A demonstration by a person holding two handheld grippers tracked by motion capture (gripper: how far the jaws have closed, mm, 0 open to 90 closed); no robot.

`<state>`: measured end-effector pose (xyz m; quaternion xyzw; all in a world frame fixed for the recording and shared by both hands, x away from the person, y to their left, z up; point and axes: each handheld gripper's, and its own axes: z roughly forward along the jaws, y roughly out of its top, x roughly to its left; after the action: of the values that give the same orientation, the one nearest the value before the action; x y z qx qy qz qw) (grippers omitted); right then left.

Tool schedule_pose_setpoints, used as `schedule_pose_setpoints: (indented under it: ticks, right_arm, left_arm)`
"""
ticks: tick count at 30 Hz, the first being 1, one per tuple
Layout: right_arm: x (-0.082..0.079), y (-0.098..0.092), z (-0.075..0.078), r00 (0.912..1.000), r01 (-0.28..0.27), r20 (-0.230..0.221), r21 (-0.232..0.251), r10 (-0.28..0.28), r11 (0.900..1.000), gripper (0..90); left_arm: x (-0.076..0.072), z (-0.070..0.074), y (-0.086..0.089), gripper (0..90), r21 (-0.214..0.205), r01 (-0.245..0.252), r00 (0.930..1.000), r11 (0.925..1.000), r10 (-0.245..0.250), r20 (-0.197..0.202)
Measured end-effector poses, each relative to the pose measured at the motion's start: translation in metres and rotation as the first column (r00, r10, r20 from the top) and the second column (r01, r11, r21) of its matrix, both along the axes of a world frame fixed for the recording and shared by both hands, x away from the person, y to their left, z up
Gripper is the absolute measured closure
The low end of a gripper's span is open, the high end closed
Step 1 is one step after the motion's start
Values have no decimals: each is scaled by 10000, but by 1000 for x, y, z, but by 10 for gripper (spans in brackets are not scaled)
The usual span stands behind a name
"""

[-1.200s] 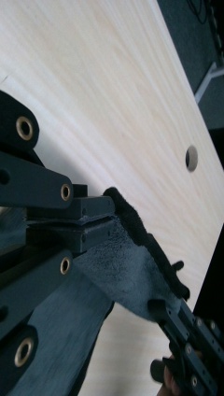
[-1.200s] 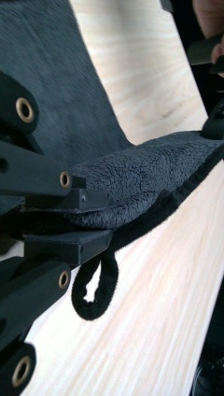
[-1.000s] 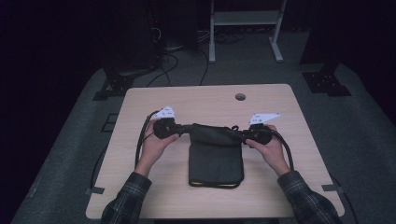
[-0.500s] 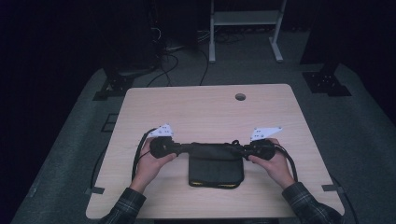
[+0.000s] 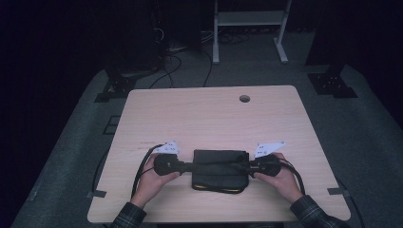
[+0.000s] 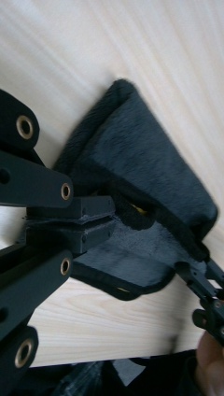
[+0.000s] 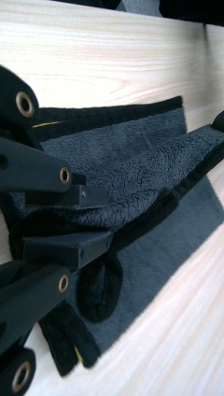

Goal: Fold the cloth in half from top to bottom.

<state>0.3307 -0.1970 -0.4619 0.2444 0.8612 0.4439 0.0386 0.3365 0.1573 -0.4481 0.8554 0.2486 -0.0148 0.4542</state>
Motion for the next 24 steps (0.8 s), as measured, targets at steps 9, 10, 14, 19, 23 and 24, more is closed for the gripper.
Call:
schedule_pose_setpoints:
  ticks: [9, 10, 14, 19, 23, 24]
  right_arm:
    - [-14, -5, -4, 9999, 6, -160, -293, -11, 9996, 624]
    - [-17, -7, -3, 9999, 42, -105, -313, -45, 9995, 610]
    - [-27, -22, 4, 9997, 223, -26, -112, -223, 9997, 625]
    - [-30, -46, 16, 9956, 919, 168, 398, -926, 9950, 736]
    - [-10, -52, 20, 9858, 1635, 321, 462, -1651, 9855, 814]
    - [-6, -51, 21, 9850, 1673, 336, 485, -1690, 9847, 819]
  left_arm:
    - [0, -12, -3, 863, 681, 174, 9991, 9975, -147, -403]
    - [0, -12, -3, 862, 703, 183, 9990, 9974, -155, -408]
    - [0, -12, -3, 857, 723, 165, 9989, 9973, -132, -452]
    - [1, -12, -3, 857, 723, 170, 9988, 9972, -135, -477]
    - [1, -13, -3, 856, 710, 173, 9987, 9973, -139, -481]
    - [1, -13, -3, 856, 719, 180, 9988, 9972, -146, -470]
